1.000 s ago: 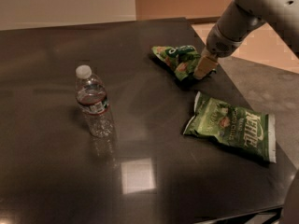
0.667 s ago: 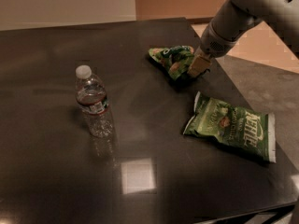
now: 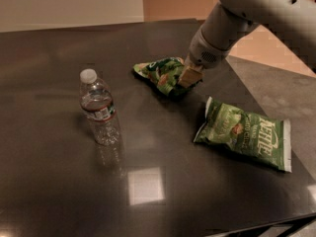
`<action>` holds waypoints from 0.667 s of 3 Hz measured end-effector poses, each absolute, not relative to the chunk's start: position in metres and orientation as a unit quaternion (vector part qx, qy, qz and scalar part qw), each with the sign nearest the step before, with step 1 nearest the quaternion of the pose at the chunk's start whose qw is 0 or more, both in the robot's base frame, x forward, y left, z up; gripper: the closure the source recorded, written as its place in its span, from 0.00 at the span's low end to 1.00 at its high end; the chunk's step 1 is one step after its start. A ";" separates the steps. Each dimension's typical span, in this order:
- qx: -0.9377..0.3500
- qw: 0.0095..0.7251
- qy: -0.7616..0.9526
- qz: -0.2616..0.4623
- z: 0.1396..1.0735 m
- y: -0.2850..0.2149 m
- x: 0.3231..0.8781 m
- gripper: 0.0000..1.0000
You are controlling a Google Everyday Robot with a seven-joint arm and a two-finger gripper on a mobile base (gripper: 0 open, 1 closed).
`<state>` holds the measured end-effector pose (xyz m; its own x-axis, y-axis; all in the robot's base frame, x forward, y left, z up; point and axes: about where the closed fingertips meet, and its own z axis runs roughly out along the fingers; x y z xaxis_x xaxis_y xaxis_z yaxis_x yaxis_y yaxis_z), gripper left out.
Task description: Move green rice chip bag near water bottle
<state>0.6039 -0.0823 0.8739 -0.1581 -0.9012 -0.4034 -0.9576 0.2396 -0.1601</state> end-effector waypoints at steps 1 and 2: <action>-0.633 0.207 0.743 0.066 0.869 -0.058 0.576 1.00; -0.641 0.207 0.736 0.065 0.869 -0.044 0.548 1.00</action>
Offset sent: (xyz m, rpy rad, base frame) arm -0.0917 0.0528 -0.0056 -0.0219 -0.0107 0.0904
